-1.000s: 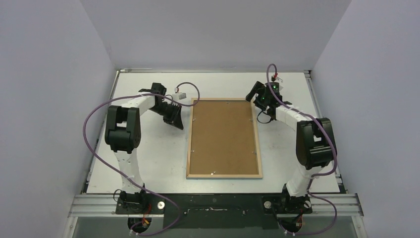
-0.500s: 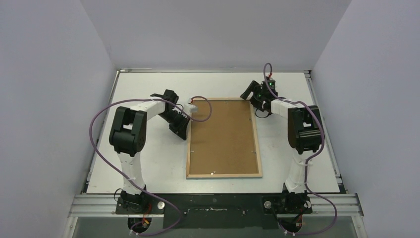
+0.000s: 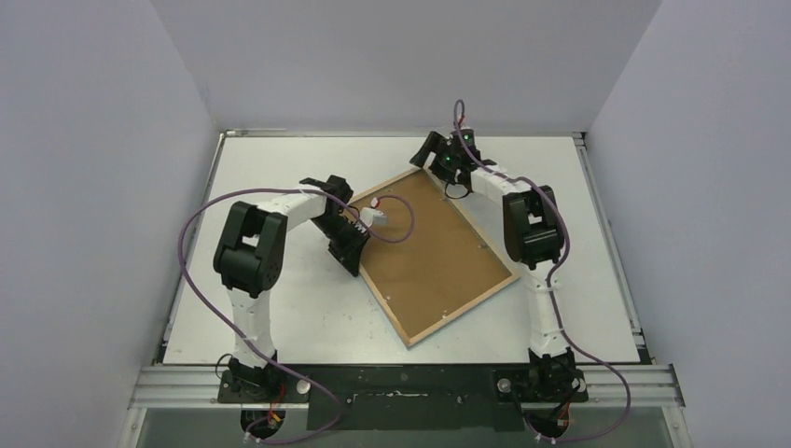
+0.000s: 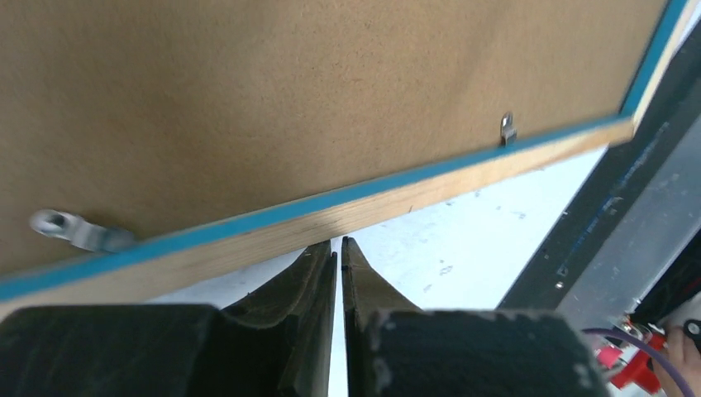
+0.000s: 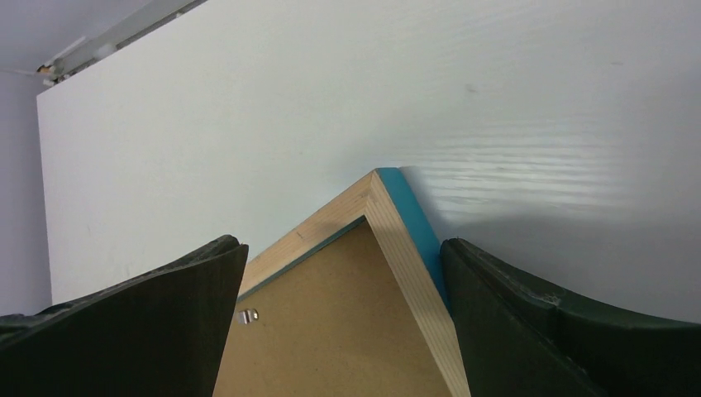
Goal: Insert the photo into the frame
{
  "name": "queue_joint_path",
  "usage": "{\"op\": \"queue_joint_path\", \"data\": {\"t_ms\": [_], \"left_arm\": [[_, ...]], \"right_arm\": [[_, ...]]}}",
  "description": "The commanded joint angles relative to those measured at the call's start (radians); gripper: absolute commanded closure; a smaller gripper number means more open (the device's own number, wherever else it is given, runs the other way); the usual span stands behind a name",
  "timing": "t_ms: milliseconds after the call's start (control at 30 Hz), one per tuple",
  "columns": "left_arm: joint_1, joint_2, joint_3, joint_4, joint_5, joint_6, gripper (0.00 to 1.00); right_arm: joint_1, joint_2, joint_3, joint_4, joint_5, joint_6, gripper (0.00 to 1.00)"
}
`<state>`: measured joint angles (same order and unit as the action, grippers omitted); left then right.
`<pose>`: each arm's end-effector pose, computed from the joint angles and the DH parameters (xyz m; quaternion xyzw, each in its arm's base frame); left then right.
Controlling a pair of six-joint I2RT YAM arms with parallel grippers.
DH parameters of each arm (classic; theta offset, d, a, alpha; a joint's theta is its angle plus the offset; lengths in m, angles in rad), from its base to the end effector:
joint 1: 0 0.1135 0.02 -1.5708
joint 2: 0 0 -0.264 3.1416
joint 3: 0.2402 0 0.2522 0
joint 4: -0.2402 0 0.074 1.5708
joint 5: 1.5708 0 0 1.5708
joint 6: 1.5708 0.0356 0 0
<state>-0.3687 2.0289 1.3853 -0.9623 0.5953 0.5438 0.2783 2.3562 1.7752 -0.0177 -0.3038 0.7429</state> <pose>0.3333 -0.1502 0.1479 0.4165 0.8604 -0.2936 0.0089 0.5101 0.1568 0.1550 0.1324 0.8668 0.3424 0.3375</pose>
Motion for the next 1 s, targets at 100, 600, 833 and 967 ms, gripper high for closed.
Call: {"op": "queue_joint_path", "data": {"t_ms": [100,600,833,967], "left_arm": [[-0.052,0.010,0.086,-0.072,0.143,0.058,0.84],[0.262,0.052,0.453,-0.124,0.222,-0.167,0.65],[0.326,0.191,0.516,0.125,0.111,-0.386,0.70],[0.329,0.242,0.536,0.149,0.109,-0.413,0.71]], "right_arm": [[0.124,0.102,0.245,-0.099,-0.162,0.000,0.10],[-0.005,-0.397,-0.201,-0.123,0.208,-0.127,0.10],[-0.087,-0.803,-0.687,-0.117,0.300,-0.024,0.10],[-0.119,-0.958,-0.807,-0.200,0.327,0.002,0.10]]}}
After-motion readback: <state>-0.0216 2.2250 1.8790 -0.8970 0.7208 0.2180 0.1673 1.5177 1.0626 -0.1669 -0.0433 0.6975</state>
